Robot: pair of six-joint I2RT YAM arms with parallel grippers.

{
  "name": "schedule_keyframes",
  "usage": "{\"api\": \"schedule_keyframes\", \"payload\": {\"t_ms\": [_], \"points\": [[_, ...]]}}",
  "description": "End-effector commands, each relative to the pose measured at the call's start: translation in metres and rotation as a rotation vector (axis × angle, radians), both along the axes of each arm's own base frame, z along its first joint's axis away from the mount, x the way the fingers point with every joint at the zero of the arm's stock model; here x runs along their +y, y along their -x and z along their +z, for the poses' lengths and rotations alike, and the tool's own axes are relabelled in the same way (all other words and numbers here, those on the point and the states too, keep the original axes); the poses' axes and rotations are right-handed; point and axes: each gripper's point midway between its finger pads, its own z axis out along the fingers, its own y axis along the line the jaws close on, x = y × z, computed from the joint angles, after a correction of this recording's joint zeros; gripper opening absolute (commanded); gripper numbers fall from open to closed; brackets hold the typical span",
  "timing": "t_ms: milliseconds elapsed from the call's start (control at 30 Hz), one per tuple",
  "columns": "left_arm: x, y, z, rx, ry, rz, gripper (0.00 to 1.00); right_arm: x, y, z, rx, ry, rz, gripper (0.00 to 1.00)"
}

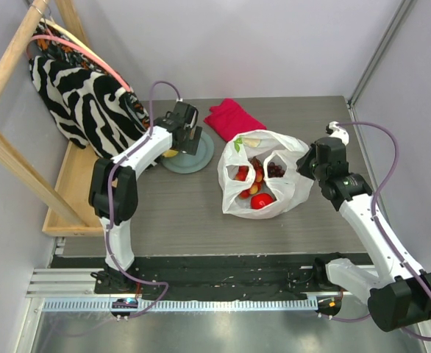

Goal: Place the fruits into the plastic bag

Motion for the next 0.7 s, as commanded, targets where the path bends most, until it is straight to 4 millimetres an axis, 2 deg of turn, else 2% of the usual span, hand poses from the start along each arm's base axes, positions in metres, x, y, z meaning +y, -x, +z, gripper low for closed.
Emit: {"api": "schedule_keyframes", "payload": {"t_ms": [0,200,400,667], "points": [[0.004,-0.023,0.021,-0.087,-0.004,0.009,1.0,0.002,-0.012,0.016,-0.052,-0.034,-0.02,0.01],[0.02,-0.037,0.009,-0.064,-0.026,0.046,1.0,0.004,-0.018,0.01,-0.026,-0.027,-0.021,0.01],[0.034,-0.048,-0.003,-0.036,-0.023,0.074,1.0,0.004,-0.021,0.013,-0.031,-0.025,-0.025,0.01],[0.033,-0.052,-0.026,0.01,-0.005,0.059,1.0,0.006,-0.024,0.009,-0.016,-0.027,-0.014,0.01]]}}
